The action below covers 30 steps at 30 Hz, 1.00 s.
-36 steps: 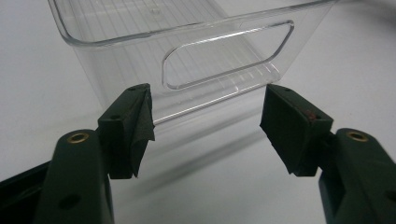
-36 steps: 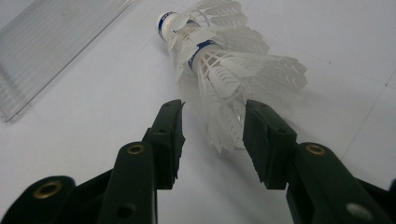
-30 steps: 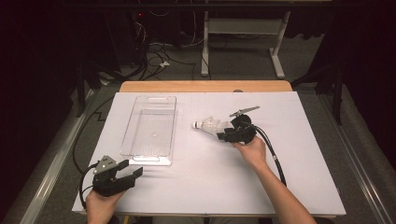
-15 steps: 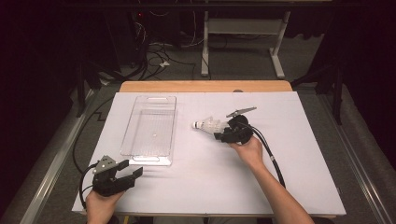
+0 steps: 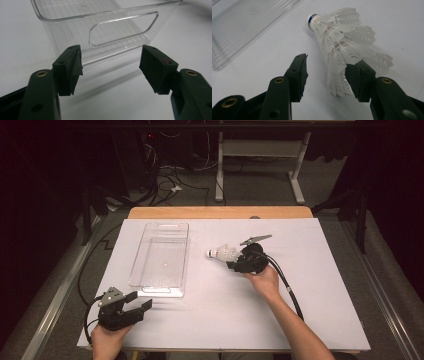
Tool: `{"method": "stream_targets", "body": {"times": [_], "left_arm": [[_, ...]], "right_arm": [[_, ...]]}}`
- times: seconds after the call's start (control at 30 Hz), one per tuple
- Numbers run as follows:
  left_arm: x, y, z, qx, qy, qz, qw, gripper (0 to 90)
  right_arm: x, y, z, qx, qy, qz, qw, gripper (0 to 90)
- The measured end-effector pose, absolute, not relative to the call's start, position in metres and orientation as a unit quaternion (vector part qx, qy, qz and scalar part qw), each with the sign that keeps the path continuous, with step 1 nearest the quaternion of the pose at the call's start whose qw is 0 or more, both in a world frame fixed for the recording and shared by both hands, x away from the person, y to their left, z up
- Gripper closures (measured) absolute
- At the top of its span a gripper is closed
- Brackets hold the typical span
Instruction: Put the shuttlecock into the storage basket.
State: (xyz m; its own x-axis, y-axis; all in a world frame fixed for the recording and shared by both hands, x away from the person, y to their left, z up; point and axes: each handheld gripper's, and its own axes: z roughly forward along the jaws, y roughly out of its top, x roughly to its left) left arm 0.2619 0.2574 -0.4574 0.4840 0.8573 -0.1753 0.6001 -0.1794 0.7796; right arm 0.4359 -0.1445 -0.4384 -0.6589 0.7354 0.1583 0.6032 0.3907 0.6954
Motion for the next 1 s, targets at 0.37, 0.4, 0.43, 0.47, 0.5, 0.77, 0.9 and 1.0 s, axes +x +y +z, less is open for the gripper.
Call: {"method": "stream_targets", "body": {"times": [0.37, 0.4, 0.43, 0.47, 0.5, 0.77, 0.9, 1.0], "left_arm": [[0.262, 0.257, -0.457, 0.753, 0.483, 0.153, 0.419, 35.0], [0.262, 0.257, -0.457, 0.754, 0.483, 0.153, 0.419, 35.0], [0.262, 0.257, -0.457, 0.754, 0.482, 0.153, 0.418, 35.0], [0.262, 0.257, -0.457, 0.755, 0.481, 0.154, 0.419, 35.0], [0.262, 0.256, -0.457, 0.757, 0.48, 0.154, 0.417, 35.1], [0.261, 0.255, -0.457, 0.758, 0.477, 0.157, 0.416, 35.1], [0.261, 0.254, -0.456, 0.758, 0.477, 0.158, 0.415, 35.1], [0.26, 0.254, -0.456, 0.758, 0.477, 0.159, 0.416, 35.1]], "right_arm": [[0.442, -0.132, -0.442, 0.4, 0.832, 0.374, 0.085, 52.1], [0.442, -0.131, -0.442, 0.4, 0.833, 0.373, 0.085, 52.1], [0.443, -0.13, -0.443, 0.399, 0.834, 0.371, 0.085, 52.1], [0.444, -0.128, -0.443, 0.399, 0.834, 0.371, 0.086, 52.1], [0.445, -0.127, -0.444, 0.398, 0.835, 0.37, 0.086, 52.1], [0.45, -0.121, -0.448, 0.401, 0.833, 0.37, 0.088, 53.6], [0.452, -0.121, -0.449, 0.407, 0.83, 0.371, 0.091, 56.1], [0.453, -0.12, -0.45, 0.41, 0.829, 0.369, 0.091, 57.8]]}}
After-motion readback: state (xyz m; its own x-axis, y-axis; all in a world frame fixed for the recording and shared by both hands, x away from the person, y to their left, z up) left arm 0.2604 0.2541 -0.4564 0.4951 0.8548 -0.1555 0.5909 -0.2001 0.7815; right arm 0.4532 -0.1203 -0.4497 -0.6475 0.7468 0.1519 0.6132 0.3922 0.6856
